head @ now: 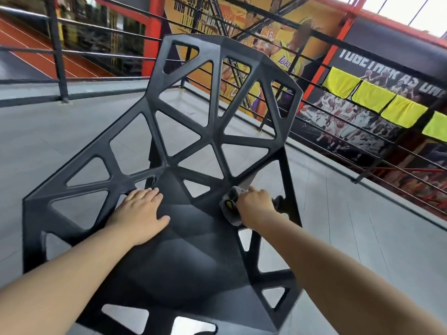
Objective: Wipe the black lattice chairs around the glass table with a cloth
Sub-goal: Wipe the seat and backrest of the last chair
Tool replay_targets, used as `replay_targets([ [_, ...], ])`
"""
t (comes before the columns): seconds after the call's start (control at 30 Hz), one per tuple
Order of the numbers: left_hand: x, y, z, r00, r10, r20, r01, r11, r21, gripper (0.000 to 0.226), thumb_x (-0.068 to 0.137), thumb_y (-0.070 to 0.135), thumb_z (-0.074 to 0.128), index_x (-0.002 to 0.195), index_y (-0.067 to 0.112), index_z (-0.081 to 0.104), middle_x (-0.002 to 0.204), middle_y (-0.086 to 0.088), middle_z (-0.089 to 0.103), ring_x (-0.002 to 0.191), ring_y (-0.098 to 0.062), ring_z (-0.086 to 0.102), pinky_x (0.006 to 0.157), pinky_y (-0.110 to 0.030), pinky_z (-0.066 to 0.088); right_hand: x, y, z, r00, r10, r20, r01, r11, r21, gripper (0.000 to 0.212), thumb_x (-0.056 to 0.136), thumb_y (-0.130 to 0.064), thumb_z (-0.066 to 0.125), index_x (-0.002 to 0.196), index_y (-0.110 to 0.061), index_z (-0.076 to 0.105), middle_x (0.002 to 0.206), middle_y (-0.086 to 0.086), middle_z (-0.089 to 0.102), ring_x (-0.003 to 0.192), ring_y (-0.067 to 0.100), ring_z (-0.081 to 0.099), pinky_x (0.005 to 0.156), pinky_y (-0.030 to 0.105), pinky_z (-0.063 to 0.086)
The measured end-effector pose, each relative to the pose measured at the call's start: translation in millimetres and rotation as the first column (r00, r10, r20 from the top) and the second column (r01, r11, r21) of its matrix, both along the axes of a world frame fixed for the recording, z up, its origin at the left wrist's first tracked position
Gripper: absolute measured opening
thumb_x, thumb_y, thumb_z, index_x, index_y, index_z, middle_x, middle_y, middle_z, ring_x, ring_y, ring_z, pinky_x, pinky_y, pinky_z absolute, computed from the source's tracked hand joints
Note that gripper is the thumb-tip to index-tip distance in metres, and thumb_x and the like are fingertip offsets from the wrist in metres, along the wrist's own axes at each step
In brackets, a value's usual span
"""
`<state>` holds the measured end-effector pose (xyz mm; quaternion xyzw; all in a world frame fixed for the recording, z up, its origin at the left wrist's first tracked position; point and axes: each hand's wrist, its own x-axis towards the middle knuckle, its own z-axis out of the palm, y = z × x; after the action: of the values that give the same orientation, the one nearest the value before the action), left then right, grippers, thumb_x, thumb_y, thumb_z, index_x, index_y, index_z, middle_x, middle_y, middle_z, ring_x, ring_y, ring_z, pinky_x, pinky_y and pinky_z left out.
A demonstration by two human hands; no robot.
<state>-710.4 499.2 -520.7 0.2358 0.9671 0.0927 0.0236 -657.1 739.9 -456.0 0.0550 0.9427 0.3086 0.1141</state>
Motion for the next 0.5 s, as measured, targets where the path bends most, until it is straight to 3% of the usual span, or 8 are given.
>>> replay_targets([
  [0.1,3.4,-1.2,2.0,1.000,-0.001,-0.002,0.001,1.000,-0.017,0.066,0.095,0.052,0.030,0.151,0.020,0.016,0.159,0.004,0.008,0.145,-0.014,0.005,0.117,-0.029,0.001,20.3,-5.6,9.4,0.985,0.143,0.096,-0.151,0.985,0.080,0.022,0.090,-0.025,0.052,0.109,-0.018,0.061,0.114,0.002,0.057,0.115,0.022,0.044,0.088,0.034,0.037],
  [0.3,4.7,-0.9,5.1,1.000,0.006,-0.015,-0.007,0.999,-0.047,0.066,0.095,0.052,0.029,0.151,0.019,0.016,0.159,0.002,0.008,0.145,-0.015,0.006,0.117,-0.031,0.002,58.0,-16.0,28.6,0.956,0.176,0.237,-0.207,0.972,0.113,0.023,0.090,-0.026,0.049,0.110,-0.020,0.059,0.111,0.002,0.060,0.105,0.023,0.051,0.084,0.035,0.042],
  [0.4,3.3,0.1,3.7,1.000,-0.001,-0.027,-0.001,0.999,-0.052,0.066,0.095,0.051,0.029,0.150,0.017,0.017,0.159,0.000,0.010,0.145,-0.017,0.007,0.117,-0.032,0.002,64.1,-21.2,39.2,0.962,0.251,0.111,-0.258,0.965,0.055,0.021,0.089,-0.027,0.051,0.107,-0.024,0.059,0.107,-0.001,0.059,0.103,0.022,0.048,0.076,0.033,0.037],
  [0.5,2.4,-0.2,0.4,0.999,-0.002,-0.038,0.000,0.999,-0.047,0.066,0.095,0.052,0.030,0.150,0.017,0.019,0.159,-0.001,0.011,0.145,-0.017,0.008,0.117,-0.033,0.003,36.3,-24.9,33.2,0.966,0.238,-0.097,-0.248,0.964,-0.100,0.029,0.084,-0.027,0.053,0.113,-0.031,0.058,0.111,-0.004,0.059,0.105,0.022,0.044,0.081,0.034,0.037],
])
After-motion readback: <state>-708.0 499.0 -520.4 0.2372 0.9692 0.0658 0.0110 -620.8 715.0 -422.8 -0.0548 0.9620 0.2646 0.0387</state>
